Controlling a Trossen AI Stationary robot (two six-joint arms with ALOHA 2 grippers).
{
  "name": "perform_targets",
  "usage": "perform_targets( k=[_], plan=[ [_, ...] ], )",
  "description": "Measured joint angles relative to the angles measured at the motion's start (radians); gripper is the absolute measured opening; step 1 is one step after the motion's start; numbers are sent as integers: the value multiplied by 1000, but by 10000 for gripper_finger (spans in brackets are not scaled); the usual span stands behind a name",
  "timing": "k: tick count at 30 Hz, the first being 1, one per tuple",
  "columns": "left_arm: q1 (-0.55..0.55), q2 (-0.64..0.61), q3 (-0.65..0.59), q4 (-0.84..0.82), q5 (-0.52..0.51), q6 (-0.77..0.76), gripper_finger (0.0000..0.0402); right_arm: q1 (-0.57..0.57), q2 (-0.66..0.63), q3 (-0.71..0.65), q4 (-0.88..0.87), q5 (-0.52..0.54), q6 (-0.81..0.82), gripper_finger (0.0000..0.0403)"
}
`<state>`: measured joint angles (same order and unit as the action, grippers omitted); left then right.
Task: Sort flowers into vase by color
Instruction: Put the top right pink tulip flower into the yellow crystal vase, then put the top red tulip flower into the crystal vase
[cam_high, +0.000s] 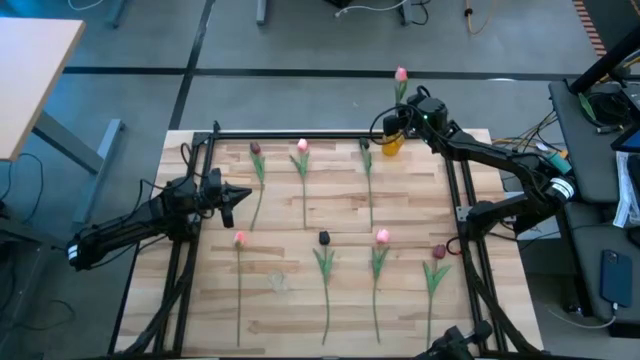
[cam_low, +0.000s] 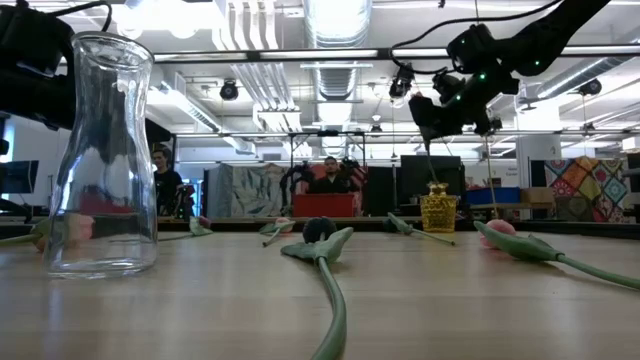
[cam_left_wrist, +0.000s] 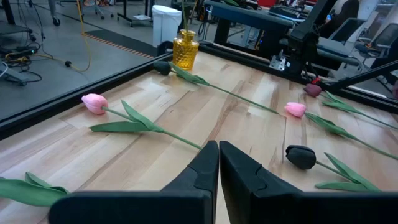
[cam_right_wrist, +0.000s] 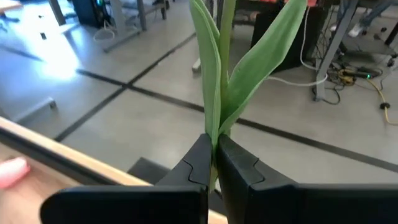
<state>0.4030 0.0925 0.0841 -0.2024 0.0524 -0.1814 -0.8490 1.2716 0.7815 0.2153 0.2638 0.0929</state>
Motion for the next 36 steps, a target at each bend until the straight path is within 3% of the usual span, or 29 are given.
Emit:
perform_targets(
  k=[4,14,20,25,29,36],
  plan=[
    [0,0,0,0,0,0,0,0,-1,0,-34,0,0,31],
    [0,0,0,0,-6,118,0,0,-19,0,-128,-1,26,122],
    [0,0,0,3,-7,120,0,0,-52,0,-135,-2,27,145],
    [0,0,0,15,-8,115,0,2,-87,0,-135,-4,26,141],
    [0,0,0,100,-8,6,0,16,-126,0,-136,-16,18,127],
    [1,3,0,262,-73,-61,0,61,-216,0,-175,-56,16,73]
  ],
)
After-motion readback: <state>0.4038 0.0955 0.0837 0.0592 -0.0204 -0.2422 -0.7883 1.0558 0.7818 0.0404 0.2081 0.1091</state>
